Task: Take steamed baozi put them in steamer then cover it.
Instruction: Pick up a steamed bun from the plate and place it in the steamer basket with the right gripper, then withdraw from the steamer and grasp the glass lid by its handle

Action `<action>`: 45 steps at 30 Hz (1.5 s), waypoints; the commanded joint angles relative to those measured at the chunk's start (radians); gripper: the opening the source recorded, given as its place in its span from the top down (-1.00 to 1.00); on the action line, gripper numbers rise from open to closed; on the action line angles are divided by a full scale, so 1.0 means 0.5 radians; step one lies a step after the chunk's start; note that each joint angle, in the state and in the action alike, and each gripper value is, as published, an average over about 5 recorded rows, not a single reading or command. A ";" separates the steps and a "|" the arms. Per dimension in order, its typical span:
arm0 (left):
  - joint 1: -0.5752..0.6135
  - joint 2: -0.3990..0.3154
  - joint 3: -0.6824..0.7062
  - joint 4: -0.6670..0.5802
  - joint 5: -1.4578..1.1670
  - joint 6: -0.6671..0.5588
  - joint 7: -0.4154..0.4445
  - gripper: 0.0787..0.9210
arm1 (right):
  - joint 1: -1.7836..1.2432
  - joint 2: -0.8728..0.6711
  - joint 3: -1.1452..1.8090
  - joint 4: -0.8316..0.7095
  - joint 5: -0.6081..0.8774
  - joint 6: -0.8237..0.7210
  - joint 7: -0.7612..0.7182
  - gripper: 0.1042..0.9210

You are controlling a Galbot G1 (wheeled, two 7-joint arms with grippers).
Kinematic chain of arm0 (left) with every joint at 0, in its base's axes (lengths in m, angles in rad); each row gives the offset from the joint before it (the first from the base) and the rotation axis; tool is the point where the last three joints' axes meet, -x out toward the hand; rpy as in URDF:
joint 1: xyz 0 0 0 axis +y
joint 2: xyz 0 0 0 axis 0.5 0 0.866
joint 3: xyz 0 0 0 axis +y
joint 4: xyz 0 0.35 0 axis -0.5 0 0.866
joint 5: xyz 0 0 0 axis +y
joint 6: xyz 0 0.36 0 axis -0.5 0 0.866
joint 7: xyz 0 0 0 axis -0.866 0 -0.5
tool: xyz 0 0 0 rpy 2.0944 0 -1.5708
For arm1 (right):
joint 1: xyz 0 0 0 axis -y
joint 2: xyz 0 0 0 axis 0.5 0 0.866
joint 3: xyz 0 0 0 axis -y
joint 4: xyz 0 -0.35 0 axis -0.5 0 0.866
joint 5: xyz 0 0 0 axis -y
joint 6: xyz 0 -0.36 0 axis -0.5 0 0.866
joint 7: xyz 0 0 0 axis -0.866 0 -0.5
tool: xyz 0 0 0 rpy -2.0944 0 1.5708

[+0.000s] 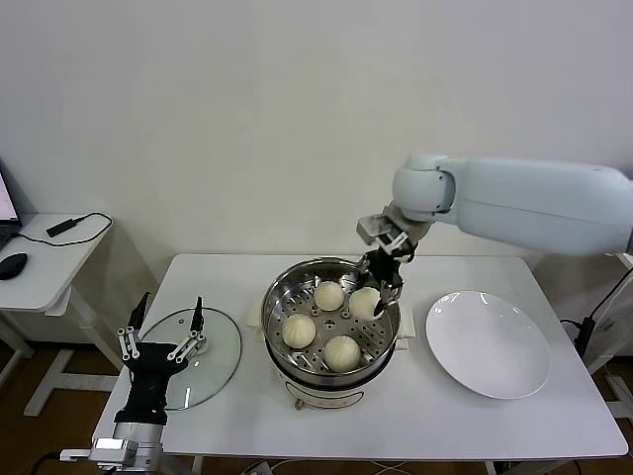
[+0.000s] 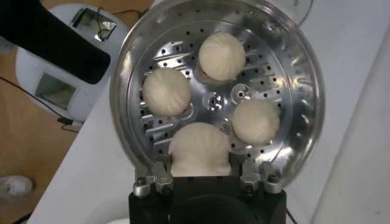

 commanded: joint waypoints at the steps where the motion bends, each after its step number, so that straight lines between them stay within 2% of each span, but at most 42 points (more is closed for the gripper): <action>1: 0.000 0.000 -0.002 0.004 -0.002 -0.004 -0.001 -0.77 | -0.148 0.061 -0.005 -0.041 -0.079 -0.039 0.115 -0.34; 18: -0.005 0.001 -0.008 0.022 -0.002 -0.008 -0.005 -0.77 | -0.198 0.038 0.015 -0.084 -0.212 -0.015 0.101 -0.45; 27: -0.004 0.002 -0.009 0.017 -0.002 -0.006 -0.004 -0.77 | -0.199 0.008 0.064 -0.045 -0.201 -0.009 0.097 -0.70; 34: -0.006 0.008 0.002 0.024 0.058 -0.008 -0.011 -0.77 | -0.250 -0.210 0.514 0.098 -0.140 0.007 0.139 -0.76; 36: -0.015 0.018 0.004 0.029 0.105 -0.006 -0.017 -0.77 | -0.327 -0.314 0.742 0.158 -0.059 0.063 0.352 -0.76; 37: -0.021 0.025 0.004 0.032 0.140 -0.005 -0.020 -0.77 | -0.386 -0.366 0.851 0.192 -0.004 0.109 0.564 -0.76; 42: -0.077 0.078 0.023 0.062 0.405 -0.002 -0.048 -0.77 | -0.924 -0.488 1.352 0.324 0.121 0.398 2.145 -0.76; 45: -0.120 0.107 0.047 0.100 0.610 -0.018 -0.070 -0.77 | -1.335 -0.497 1.736 0.363 0.101 0.522 2.718 -0.76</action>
